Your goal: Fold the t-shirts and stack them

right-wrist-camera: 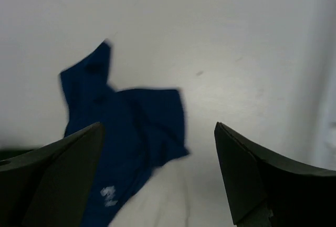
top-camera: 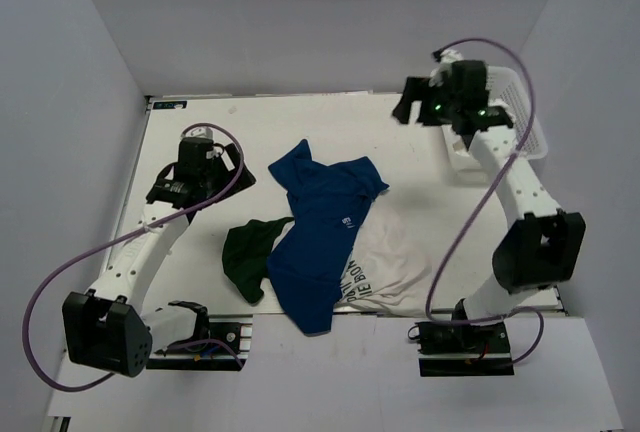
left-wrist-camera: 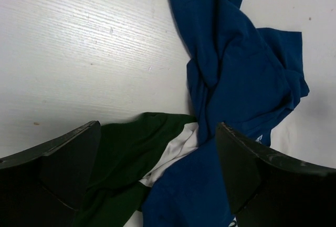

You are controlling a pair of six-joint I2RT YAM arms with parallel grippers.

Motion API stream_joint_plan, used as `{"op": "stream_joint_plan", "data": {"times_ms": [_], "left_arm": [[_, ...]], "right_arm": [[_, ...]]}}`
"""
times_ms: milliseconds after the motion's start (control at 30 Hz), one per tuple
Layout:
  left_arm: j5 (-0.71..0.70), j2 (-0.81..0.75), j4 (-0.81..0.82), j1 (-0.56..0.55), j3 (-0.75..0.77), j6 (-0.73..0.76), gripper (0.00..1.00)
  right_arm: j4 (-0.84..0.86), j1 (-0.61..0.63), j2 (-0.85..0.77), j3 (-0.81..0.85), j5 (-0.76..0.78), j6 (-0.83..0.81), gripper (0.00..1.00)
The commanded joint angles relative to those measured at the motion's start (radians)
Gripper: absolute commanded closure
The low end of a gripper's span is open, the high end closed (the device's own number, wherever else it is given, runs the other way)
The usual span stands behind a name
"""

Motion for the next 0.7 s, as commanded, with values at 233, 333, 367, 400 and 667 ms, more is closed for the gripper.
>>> {"op": "stream_joint_plan", "data": {"times_ms": [233, 333, 367, 400, 667], "left_arm": [[0.069, 0.057, -0.014, 0.002, -0.005, -0.014, 0.0], [0.069, 0.057, -0.014, 0.002, -0.005, -0.014, 0.0], [0.079, 0.057, -0.014, 0.002, -0.005, -0.024, 0.0], [0.079, 0.057, -0.014, 0.002, -0.014, -0.024, 0.0], [0.079, 0.025, -0.045, 0.002, -0.014, -0.035, 0.0]], "right_arm": [[0.081, 0.373, -0.186, -0.585, -0.032, 0.169, 0.1], [0.107, 0.397, -0.172, -0.631, -0.004, 0.203, 0.1], [0.103, 0.402, -0.157, -0.639, -0.002, 0.212, 0.1], [0.108, 0.408, -0.131, -0.641, -0.001, 0.215, 0.1], [0.188, 0.436, 0.03, -0.526, -0.025, 0.241, 0.1]]}}
